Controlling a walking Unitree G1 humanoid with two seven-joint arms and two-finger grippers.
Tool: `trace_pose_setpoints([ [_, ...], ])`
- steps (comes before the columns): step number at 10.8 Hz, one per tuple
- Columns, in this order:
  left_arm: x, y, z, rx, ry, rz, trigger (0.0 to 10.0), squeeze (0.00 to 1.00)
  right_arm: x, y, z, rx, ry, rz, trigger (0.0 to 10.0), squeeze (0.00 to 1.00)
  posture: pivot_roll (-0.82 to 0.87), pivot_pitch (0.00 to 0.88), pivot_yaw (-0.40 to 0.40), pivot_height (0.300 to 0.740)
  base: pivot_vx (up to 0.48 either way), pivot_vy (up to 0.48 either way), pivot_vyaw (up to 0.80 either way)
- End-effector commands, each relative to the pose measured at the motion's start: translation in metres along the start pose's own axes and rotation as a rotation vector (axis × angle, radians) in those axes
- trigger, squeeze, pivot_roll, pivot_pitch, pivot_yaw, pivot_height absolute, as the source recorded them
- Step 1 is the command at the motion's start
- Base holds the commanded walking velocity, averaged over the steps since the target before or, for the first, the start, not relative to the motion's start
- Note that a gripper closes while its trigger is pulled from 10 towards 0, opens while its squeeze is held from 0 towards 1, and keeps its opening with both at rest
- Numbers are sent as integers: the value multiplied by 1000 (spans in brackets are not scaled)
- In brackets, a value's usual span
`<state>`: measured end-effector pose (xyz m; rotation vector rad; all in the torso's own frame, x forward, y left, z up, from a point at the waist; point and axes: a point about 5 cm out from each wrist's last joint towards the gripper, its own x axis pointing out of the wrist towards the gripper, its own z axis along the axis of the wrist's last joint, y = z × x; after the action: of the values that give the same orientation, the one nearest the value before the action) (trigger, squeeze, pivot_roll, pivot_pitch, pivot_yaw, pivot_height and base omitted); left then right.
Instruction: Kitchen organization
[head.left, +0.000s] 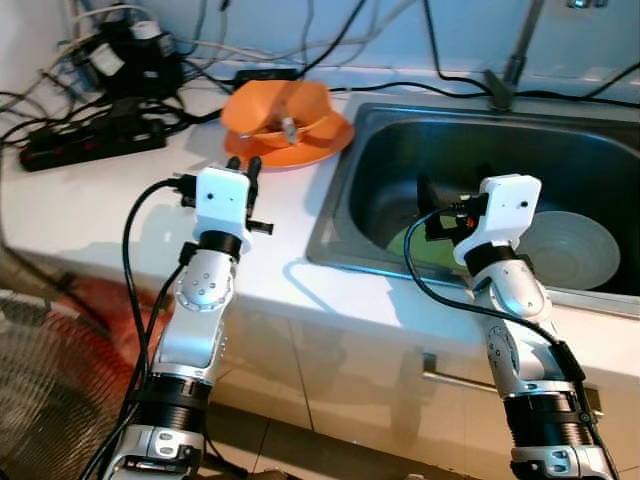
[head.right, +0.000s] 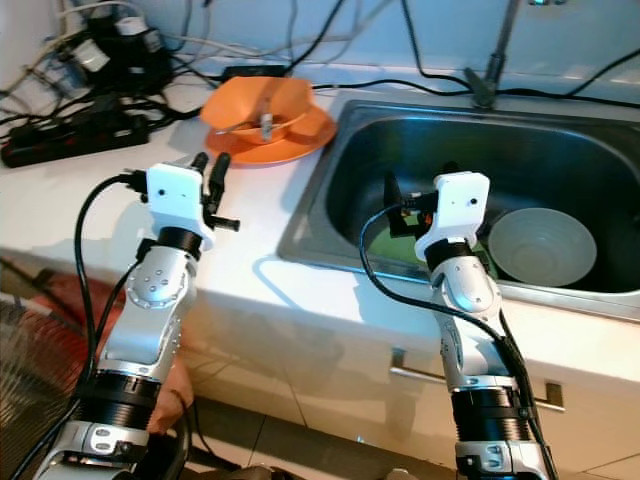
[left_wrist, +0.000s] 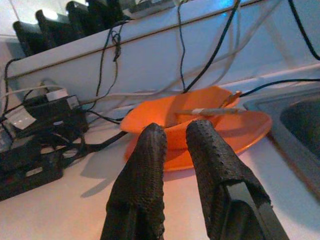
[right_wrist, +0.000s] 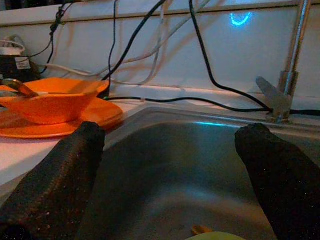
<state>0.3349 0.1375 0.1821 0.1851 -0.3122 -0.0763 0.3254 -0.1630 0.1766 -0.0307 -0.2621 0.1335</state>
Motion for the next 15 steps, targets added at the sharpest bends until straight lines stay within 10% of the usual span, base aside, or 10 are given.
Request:
trace_pose_setpoints([
  [1, -1, 2, -2, 2, 9, 8, 10000, 0, 1, -4, 5, -6, -10, -12, 10000, 0, 4, 99, 89, 740, 0, 0, 0],
  [15, 0, 1, -2, -8, 11, 8, 10000, 0, 9, -23, 29, -68, -59, -42, 10000, 0, -5, 94, 85, 740, 0, 0, 0],
])
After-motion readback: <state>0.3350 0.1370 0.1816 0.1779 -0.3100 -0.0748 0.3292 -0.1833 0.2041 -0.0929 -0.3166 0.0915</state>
